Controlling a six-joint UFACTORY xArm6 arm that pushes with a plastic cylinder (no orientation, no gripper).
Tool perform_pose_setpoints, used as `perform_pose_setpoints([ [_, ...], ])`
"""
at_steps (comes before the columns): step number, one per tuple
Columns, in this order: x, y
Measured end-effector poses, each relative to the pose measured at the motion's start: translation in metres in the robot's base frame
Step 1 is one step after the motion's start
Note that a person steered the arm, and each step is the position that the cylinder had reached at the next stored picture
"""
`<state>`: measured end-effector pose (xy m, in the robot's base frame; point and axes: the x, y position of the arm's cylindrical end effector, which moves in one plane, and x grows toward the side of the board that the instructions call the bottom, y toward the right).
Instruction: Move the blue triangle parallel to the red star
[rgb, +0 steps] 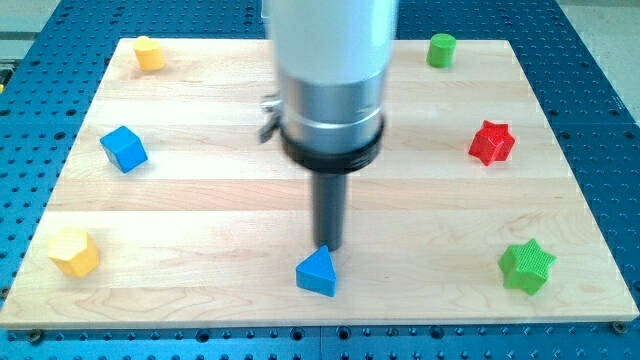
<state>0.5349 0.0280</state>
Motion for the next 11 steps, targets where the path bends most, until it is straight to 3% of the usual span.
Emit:
perform_pose_setpoints([
  [1,0.051,0.053],
  [2,0.078,0.021],
  [3,0.031,-0.035],
  [5,0.067,-0.077],
  [7,-0.024,-0.107],
  [8,-0.015,-0.131],
  [9,-0.066,-0.132],
  [11,-0.091,-0.107],
])
